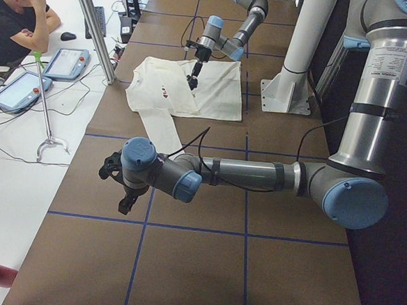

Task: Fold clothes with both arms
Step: 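Release the sleeve near the far sleeve and raise the right gripper away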

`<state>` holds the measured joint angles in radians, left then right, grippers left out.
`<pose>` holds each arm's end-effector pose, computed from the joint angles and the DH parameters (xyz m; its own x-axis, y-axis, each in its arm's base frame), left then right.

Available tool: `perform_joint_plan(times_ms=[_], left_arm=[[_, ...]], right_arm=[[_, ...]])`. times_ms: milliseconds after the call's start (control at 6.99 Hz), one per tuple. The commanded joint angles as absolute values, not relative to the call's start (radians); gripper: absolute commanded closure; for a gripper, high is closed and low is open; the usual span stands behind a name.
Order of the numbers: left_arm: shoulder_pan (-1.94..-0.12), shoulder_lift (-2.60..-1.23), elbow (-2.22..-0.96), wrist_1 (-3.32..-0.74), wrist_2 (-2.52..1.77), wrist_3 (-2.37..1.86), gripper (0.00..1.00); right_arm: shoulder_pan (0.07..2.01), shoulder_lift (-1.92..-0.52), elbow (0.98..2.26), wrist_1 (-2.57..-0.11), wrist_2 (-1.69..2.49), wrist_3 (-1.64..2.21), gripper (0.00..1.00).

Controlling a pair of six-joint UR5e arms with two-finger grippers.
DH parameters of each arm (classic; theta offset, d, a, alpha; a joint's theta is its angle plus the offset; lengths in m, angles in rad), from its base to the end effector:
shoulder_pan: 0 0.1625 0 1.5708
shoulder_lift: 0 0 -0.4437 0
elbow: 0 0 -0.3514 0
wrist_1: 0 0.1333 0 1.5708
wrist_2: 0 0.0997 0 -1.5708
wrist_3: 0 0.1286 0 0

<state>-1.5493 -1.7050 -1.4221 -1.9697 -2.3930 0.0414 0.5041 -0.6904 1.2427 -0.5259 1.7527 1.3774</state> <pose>-0.0276 -0.5367 0.6511 0.6731 0.3274 -0.6631 -0.0478 0.9140 0.4028 -0.6167 -0.4659 0.1577 0.0382 -0.1948 0.9801 -0.3152 0.9284 0.1968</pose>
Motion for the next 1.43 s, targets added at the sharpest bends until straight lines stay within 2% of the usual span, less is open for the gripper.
perform_joint_plan(times_ms=[0,143,429,716,859,1002,1288], left_arm=[[-1.549,-1.706,-1.42,-1.97,-2.393,0.041,0.0],[-1.542,-1.71,-1.41,-1.971,-2.393,-0.003,0.0],[-1.481,-1.718,-1.413,-2.081,-2.378,-0.233,0.0],[-1.283,-1.704,-1.422,-2.297,-2.141,-0.613,0.0],[-1.264,-1.698,-1.43,-2.34,-2.126,-0.697,0.0],[-1.199,-1.671,-1.493,-2.339,-2.061,-0.797,0.0],[-1.056,-1.574,-1.605,-2.367,-1.971,-1.087,0.0]], right_arm=[[0.503,-0.609,1.216,-0.665,1.75,1.396,0.01],[0.509,-0.607,1.224,-0.72,1.755,1.39,0.01],[0.55,-0.612,1.337,-1.012,1.807,1.379,0.0],[0.671,-0.652,1.483,-1.418,1.964,1.214,0.0],[0.724,-0.699,1.546,-1.571,1.985,1.136,0.0],[0.783,-0.769,1.578,-1.642,2.018,1.033,0.0],[0.952,-0.972,1.636,-1.651,2.191,0.793,0.0]])
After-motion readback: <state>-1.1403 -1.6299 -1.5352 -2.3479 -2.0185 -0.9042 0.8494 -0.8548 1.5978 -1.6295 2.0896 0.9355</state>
